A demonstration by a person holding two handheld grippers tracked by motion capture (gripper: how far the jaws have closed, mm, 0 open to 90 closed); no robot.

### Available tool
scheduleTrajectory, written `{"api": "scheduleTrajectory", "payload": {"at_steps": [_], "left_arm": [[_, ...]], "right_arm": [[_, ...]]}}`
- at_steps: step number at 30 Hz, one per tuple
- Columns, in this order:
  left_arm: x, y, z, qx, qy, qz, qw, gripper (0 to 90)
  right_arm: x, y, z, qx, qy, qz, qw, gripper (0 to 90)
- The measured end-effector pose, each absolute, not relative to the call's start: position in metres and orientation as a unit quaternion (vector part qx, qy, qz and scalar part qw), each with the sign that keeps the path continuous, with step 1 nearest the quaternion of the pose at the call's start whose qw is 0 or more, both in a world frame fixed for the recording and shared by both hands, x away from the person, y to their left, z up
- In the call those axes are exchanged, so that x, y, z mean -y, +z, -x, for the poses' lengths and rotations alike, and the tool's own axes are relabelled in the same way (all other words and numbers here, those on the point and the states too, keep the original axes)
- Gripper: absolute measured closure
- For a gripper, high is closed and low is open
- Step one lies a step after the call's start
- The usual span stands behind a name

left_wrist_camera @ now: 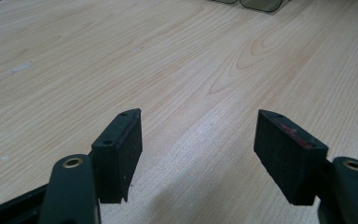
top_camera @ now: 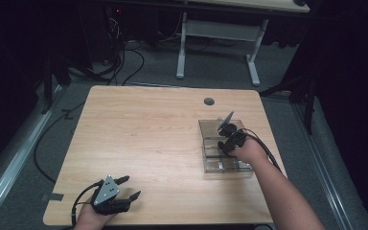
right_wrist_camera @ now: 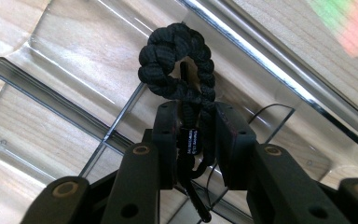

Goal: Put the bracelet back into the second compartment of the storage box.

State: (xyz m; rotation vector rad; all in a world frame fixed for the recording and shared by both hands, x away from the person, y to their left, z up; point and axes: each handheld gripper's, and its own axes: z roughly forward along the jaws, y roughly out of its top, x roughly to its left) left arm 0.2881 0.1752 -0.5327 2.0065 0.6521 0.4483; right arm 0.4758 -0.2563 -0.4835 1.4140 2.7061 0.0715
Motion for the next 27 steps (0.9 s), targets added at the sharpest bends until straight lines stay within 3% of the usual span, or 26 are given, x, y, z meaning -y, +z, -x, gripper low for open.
{"api": "scheduleTrajectory", "payload": {"at_steps": [4,14,27], "left_arm": [[-0.175,-0.533,-0.288,-0.266,0.183,-0.82,0.472,32.8],[-0.175,-0.533,-0.288,-0.265,0.183,-0.822,0.469,32.8],[-0.174,-0.533,-0.288,-0.263,0.181,-0.824,0.468,32.8]], "right_arm": [[0.259,-0.473,-0.475,-0.879,0.041,-0.474,0.044,62.6],[0.264,-0.461,-0.47,-0.875,0.061,-0.479,0.045,58.6],[0.244,-0.445,-0.472,-0.875,0.098,-0.471,0.063,71.8]]}}
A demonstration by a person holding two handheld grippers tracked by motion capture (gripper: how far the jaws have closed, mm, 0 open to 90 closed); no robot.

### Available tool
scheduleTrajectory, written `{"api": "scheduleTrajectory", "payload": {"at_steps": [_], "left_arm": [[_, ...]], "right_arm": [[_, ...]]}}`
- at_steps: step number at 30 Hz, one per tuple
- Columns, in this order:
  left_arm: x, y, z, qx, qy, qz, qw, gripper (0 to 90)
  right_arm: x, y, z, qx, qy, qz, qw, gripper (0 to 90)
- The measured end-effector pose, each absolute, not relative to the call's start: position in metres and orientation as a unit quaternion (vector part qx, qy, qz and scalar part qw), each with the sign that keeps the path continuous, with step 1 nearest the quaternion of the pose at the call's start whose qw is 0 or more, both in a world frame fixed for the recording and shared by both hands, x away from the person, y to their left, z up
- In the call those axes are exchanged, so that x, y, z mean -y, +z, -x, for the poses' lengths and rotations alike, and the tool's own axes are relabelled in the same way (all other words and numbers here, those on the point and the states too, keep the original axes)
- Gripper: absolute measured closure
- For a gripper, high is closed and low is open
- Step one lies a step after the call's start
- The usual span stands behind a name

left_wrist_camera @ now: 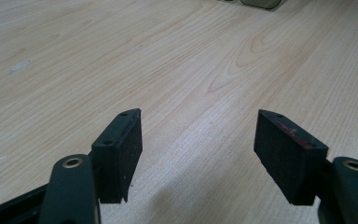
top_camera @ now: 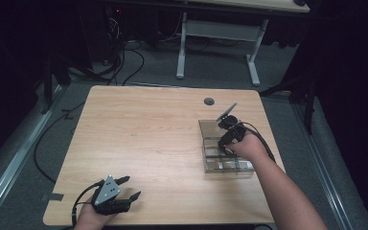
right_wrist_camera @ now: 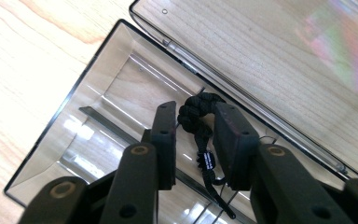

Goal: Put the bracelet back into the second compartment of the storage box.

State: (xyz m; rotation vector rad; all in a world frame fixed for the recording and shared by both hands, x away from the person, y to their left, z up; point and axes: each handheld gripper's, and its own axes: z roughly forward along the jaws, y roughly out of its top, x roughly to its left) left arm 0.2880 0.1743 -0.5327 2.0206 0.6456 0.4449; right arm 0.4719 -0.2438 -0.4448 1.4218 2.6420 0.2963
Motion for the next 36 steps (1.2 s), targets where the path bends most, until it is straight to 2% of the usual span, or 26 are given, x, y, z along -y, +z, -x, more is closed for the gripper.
{"api": "scheduleTrajectory", "payload": {"at_steps": [7,17,23,29,36], "left_arm": [[-0.174,-0.533,-0.288,-0.263,0.182,-0.824,0.468,32.8],[-0.174,-0.533,-0.288,-0.263,0.183,-0.824,0.468,32.8],[-0.174,-0.533,-0.288,-0.263,0.184,-0.824,0.467,32.8],[-0.174,-0.533,-0.288,-0.263,0.183,-0.824,0.467,32.8],[-0.173,-0.533,-0.288,-0.263,0.185,-0.824,0.466,32.8]], "right_arm": [[0.247,-0.461,-0.473,-0.876,0.084,-0.472,0.058,82.8],[0.252,-0.464,-0.474,-0.873,0.097,-0.475,0.052,84.1],[0.251,-0.479,-0.471,-0.878,0.078,-0.471,0.044,84.6],[0.254,-0.469,-0.471,-0.876,0.088,-0.471,0.052,79.4],[0.258,-0.454,-0.469,-0.875,0.102,-0.47,0.062,78.1]]}}
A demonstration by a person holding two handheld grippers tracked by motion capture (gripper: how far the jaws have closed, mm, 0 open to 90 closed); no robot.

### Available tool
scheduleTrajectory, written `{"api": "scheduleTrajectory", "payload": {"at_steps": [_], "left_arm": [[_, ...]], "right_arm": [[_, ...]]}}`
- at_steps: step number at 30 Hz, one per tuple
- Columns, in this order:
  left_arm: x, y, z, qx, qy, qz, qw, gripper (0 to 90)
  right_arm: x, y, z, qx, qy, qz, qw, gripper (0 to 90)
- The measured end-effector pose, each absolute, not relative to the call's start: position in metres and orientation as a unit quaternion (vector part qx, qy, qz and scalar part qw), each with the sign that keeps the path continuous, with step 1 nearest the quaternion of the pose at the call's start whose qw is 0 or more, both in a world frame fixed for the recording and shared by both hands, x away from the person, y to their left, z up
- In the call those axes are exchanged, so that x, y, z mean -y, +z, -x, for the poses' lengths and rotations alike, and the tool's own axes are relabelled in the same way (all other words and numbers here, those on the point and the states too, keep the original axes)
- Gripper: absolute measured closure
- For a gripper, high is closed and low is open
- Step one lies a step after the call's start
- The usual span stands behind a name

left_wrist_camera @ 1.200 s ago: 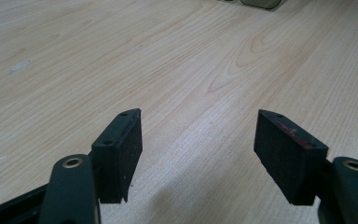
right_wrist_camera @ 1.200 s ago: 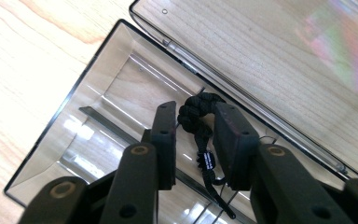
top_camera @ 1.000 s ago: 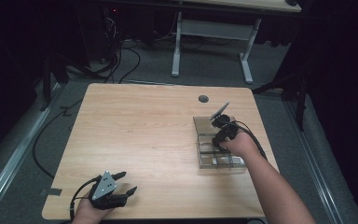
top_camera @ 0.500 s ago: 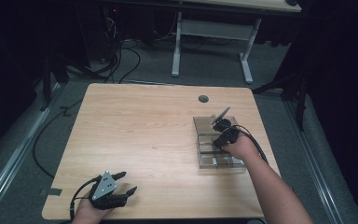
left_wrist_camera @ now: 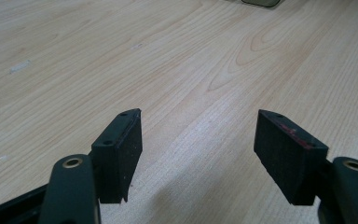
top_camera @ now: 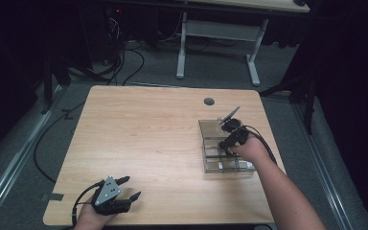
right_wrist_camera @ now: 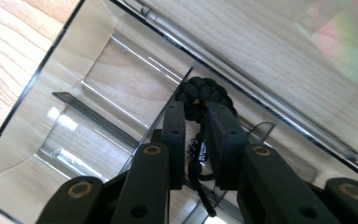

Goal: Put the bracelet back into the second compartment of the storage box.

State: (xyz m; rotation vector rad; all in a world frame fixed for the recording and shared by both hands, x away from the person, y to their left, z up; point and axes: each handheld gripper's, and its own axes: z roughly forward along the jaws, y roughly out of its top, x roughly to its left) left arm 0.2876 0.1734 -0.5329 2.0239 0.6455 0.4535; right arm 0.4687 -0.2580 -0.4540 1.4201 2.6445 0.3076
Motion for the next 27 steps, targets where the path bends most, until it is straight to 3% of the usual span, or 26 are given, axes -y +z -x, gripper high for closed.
{"api": "scheduleTrajectory", "payload": {"at_steps": [11,27], "left_arm": [[-0.173,-0.533,-0.288,-0.262,0.185,-0.825,0.465,32.8],[-0.173,-0.533,-0.288,-0.262,0.184,-0.826,0.464,32.8]], "right_arm": [[0.257,-0.452,-0.468,-0.869,0.094,-0.478,0.083,83.6],[0.258,-0.471,-0.475,-0.865,0.074,-0.489,0.084,82.3]]}}
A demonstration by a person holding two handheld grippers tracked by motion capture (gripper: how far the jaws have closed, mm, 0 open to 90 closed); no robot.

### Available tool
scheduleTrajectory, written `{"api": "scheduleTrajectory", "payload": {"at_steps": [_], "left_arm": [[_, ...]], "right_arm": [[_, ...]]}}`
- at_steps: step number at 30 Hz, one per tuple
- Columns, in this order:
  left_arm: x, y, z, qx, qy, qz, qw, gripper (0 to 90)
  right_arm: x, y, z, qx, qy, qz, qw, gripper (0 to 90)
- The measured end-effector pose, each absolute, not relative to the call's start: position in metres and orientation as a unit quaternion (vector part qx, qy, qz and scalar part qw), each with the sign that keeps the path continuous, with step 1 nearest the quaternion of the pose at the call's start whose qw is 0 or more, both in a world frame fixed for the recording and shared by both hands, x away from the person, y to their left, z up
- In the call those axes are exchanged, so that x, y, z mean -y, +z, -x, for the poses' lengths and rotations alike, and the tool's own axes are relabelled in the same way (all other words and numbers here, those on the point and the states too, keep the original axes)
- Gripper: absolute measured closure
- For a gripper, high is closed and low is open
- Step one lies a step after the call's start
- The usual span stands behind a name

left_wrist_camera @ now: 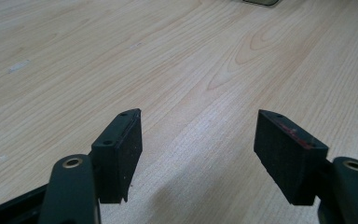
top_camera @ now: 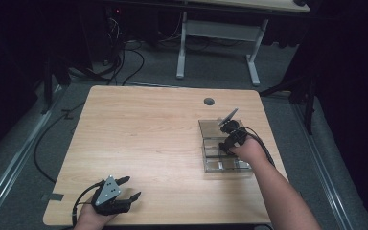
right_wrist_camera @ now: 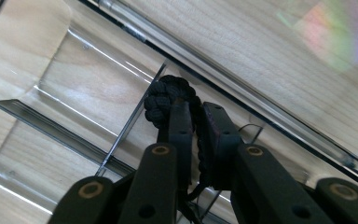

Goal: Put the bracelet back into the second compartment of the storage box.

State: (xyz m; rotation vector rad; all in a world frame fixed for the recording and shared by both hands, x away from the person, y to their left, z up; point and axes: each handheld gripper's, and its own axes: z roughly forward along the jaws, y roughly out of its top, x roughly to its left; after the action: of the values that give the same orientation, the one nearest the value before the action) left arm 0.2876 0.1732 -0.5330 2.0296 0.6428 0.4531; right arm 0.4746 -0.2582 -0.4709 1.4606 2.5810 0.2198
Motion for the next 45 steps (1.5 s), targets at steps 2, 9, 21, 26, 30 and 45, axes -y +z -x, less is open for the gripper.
{"api": "scheduleTrajectory", "payload": {"at_steps": [2,9,21,26,30,45], "left_arm": [[-0.173,-0.533,-0.288,-0.261,0.184,-0.827,0.463,32.8],[-0.172,-0.533,-0.287,-0.259,0.186,-0.83,0.457,32.9],[-0.172,-0.533,-0.288,-0.261,0.184,-0.831,0.456,32.9],[-0.172,-0.533,-0.288,-0.261,0.184,-0.831,0.456,32.9],[-0.172,-0.533,-0.288,-0.261,0.184,-0.831,0.456,32.9],[-0.173,-0.533,-0.288,-0.265,0.185,-0.828,0.458,32.8]], "right_arm": [[0.26,-0.465,-0.473,-0.863,0.08,-0.491,0.087,82.4],[0.26,-0.453,-0.459,-0.866,0.09,-0.487,0.077,83.4],[0.255,-0.445,-0.424,-0.869,0.1,-0.478,0.076,82.6],[0.258,-0.441,-0.413,-0.866,0.113,-0.481,0.078,82.2],[0.26,-0.44,-0.401,-0.864,0.128,-0.48,0.083,80.4],[0.261,-0.454,-0.351,-0.857,0.199,-0.46,0.118,79.9]]}}
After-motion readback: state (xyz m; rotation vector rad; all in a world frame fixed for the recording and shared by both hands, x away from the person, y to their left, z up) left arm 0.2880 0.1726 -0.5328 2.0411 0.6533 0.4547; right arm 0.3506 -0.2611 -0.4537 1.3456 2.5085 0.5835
